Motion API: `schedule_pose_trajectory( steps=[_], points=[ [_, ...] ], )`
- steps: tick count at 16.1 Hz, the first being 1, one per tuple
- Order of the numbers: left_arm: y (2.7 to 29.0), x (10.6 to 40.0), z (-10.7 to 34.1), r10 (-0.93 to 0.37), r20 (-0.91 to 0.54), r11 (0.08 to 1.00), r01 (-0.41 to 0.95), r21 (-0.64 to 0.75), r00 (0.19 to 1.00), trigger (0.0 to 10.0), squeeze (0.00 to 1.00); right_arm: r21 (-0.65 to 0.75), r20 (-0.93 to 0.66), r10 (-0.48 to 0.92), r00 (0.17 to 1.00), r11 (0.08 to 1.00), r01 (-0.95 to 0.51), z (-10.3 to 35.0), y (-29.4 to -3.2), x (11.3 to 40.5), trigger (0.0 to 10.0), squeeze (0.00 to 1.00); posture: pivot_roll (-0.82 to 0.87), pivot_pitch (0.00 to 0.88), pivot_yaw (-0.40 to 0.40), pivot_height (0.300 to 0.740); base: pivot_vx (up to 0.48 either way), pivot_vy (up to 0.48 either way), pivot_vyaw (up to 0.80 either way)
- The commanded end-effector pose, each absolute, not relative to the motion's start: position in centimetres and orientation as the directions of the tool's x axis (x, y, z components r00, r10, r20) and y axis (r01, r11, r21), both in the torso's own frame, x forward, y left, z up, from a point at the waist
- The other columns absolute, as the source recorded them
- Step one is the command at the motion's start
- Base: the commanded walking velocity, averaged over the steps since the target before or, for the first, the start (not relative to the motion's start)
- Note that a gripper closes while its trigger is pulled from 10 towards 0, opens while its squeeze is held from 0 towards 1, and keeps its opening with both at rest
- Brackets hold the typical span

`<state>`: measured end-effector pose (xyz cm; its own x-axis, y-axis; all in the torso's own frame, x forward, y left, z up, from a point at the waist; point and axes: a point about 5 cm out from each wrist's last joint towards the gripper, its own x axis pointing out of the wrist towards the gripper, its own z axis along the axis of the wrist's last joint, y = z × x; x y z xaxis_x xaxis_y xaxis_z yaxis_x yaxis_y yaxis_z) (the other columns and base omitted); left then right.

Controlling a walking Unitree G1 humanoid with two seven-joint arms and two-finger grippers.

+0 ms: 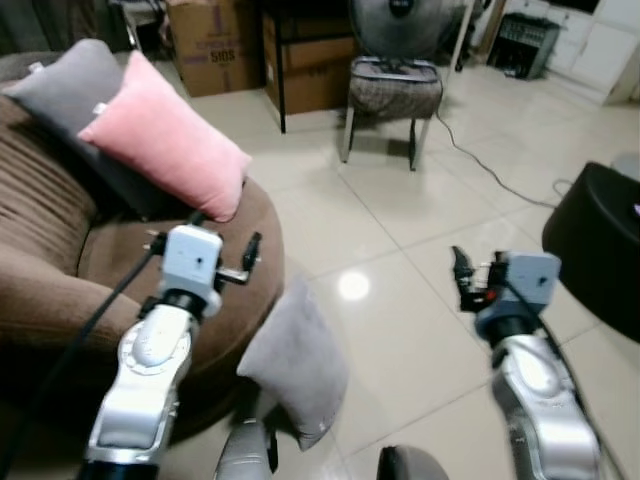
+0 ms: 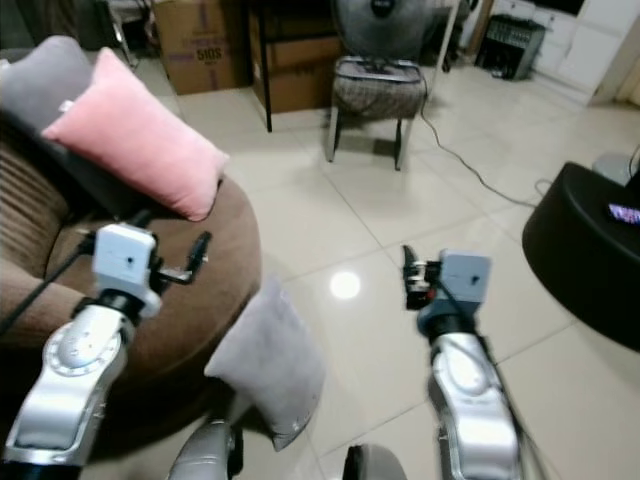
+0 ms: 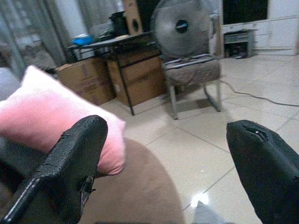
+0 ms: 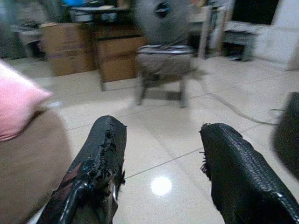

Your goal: Move the pillow to the sofa from floor

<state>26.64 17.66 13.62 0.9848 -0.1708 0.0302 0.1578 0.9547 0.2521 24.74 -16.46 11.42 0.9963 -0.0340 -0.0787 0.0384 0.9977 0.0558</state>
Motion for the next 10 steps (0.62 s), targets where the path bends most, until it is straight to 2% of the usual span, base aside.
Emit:
schedule_pose_trajectory(
  steps=[1,2,6,10],
  points=[
    [17.45,26.82,13.83,-0.179,0.037,0.955,0.165,0.247,0.983,10.0,0.00,0.065,-0.069,-0.029,0.997,0.997,0.033,11.67,-16.61,24.73,10.0,0.00,0.07,0.000,-0.016,0.653,0.289,0.000,0.00],
    [17.43,26.84,13.85,-0.180,0.037,0.955,0.166,0.247,0.983,10.0,0.00,0.077,-0.073,-0.029,0.997,0.996,0.034,11.62,-16.57,24.70,10.0,0.00,0.07,0.000,-0.016,0.653,0.285,0.000,0.00],
    [17.33,26.92,13.87,-0.184,0.038,0.954,0.169,0.247,0.982,10.0,0.00,0.071,-0.085,-0.041,0.996,0.996,0.047,11.47,-16.74,24.69,10.0,0.00,0.06,0.000,-0.013,0.653,0.289,0.000,-0.70],
    [17.38,26.98,13.94,-0.183,0.041,0.954,0.167,0.249,0.982,10.0,0.00,0.052,-0.085,-0.055,0.995,0.997,0.060,11.40,-16.96,24.75,10.0,0.00,0.06,0.000,-0.013,0.653,0.288,0.000,0.00]
  ],
)
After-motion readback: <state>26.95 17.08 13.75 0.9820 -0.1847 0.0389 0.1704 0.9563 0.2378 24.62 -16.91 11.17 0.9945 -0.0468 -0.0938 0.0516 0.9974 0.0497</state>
